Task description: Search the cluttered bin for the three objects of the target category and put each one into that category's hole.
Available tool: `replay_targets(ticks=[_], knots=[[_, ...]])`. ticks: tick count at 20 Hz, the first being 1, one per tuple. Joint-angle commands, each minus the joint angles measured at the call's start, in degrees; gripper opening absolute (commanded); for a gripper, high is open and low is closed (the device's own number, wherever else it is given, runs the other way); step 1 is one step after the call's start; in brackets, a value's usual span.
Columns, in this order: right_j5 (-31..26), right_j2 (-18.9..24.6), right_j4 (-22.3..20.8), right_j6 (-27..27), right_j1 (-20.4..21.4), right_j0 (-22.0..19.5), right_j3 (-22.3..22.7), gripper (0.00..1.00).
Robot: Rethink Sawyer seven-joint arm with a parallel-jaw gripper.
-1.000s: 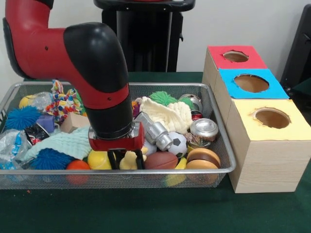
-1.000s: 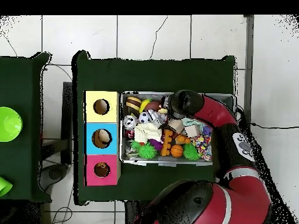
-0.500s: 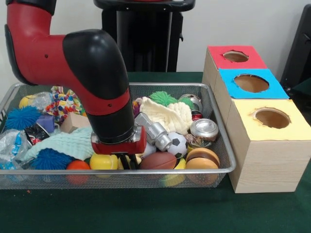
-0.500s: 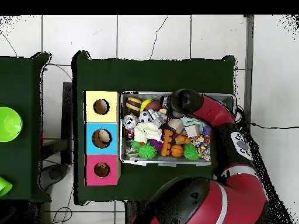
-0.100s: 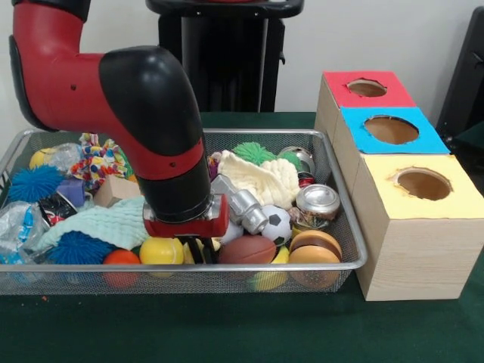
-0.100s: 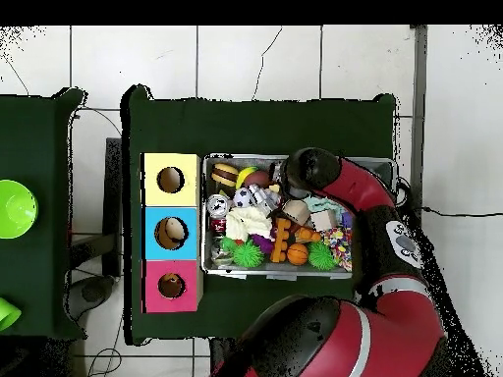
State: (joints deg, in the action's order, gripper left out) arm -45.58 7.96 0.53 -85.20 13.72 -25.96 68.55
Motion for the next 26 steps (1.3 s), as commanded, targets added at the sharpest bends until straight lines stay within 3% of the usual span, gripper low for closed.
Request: replay_targets(ticks=[1,6,13,16,21,26], knots=[[-23.9,-3.3,-0.5,-9.4,-1.1,3.0,1.3,0.00],[-27.6,-3.5,-0.3,-8.6,2.5,3.4,1.6,0.00],[-28.4,-3.3,-0.2,-8.9,1.2,3.3,-1.1,0.00],[-26.8,-3.4,-0.3,-8.7,3.0,3.9,0.4,0.00],[-33.0,-5.1,1.9,-14.9,6.4,7.2,1.6,0.00],[-35.3,-7.4,3.0,-17.0,11.4,10.5,6.6,0.00]])
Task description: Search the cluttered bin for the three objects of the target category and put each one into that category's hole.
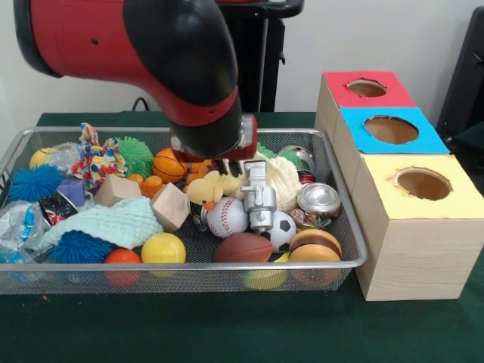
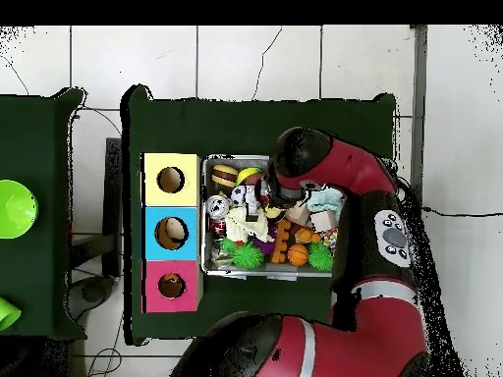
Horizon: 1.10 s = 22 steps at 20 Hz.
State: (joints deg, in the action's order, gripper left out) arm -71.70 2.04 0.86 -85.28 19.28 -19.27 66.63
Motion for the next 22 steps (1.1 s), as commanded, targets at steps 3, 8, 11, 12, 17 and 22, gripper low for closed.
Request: replay_targets(ticks=[3,8,11,12,17,22], knots=[[-9.7,-2.5,3.4,-17.4,7.1,5.0,9.7,0.00],[-5.3,-3.6,2.4,-14.2,7.7,5.8,10.6,0.00],[13.0,-3.0,-3.6,-5.8,7.0,4.0,11.3,0.00],[17.0,-3.0,-5.1,-4.4,7.5,3.7,12.2,0.00],[28.1,-3.8,-13.0,2.2,8.7,2.0,13.9,1.00],[36.1,-4.8,-18.0,1.8,9.0,0.5,15.5,1.00]])
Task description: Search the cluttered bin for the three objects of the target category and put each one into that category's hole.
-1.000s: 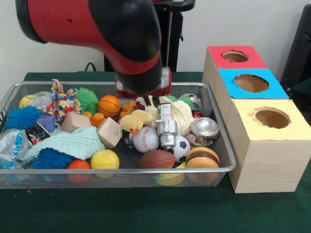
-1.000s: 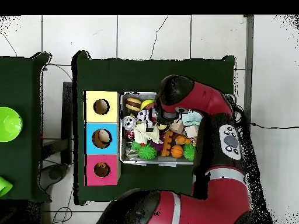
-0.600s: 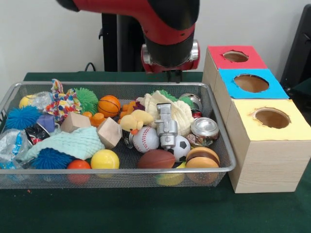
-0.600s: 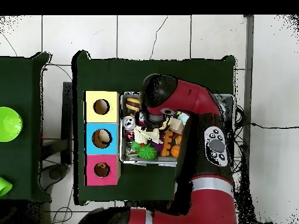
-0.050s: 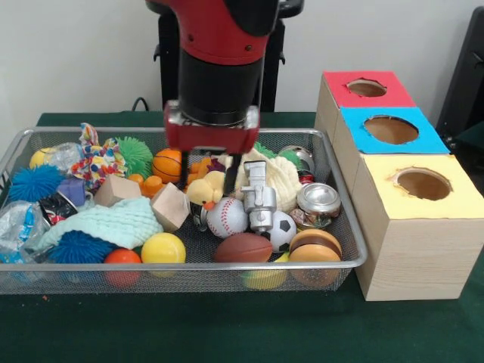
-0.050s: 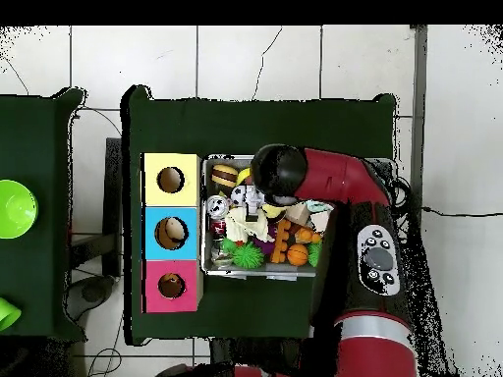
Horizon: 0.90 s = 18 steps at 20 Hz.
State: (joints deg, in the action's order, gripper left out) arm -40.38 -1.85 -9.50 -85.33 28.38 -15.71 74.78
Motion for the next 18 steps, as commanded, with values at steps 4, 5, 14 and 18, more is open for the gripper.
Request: replay_targets(ticks=[4,5,14,18], knots=[[-2.2,-2.1,-6.3,-0.7,-1.3,-3.5,7.6,1.00],[-6.9,-2.7,-4.7,-2.6,-2.0,-3.4,7.4,1.00],[-14.8,-0.7,2.7,-9.2,-1.7,-4.5,9.9,1.00],[1.8,4.3,3.2,-5.9,0.5,-8.1,11.4,1.00]])
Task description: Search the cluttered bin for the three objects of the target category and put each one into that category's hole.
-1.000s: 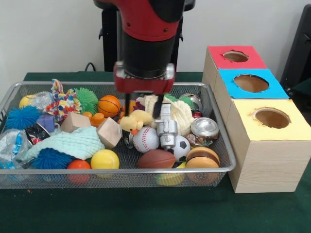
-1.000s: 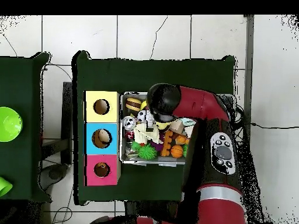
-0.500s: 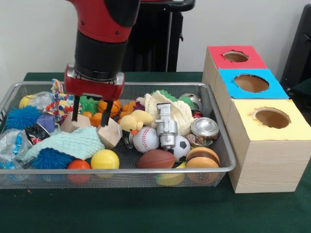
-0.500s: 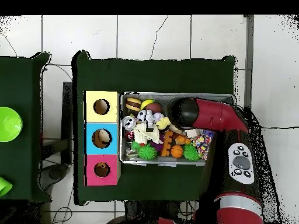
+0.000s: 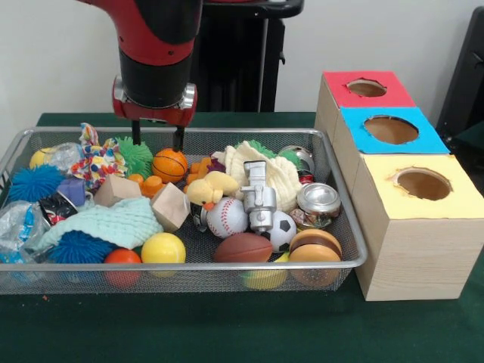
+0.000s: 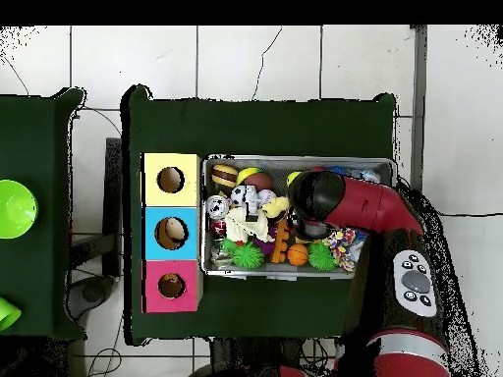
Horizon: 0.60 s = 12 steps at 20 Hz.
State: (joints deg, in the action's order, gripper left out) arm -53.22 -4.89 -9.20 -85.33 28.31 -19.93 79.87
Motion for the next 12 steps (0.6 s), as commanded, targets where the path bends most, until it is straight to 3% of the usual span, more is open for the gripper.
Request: replay_targets(ticks=[1,4,9,12], knots=[[15.4,7.9,3.9,-6.5,1.1,-4.3,6.6,1.00],[16.2,8.8,6.8,-8.8,2.7,-5.1,7.8,1.00],[18.8,10.5,12.7,-12.3,5.4,-6.6,13.8,1.00],[18.3,10.7,15.2,-12.1,6.2,-6.8,16.0,1.00]])
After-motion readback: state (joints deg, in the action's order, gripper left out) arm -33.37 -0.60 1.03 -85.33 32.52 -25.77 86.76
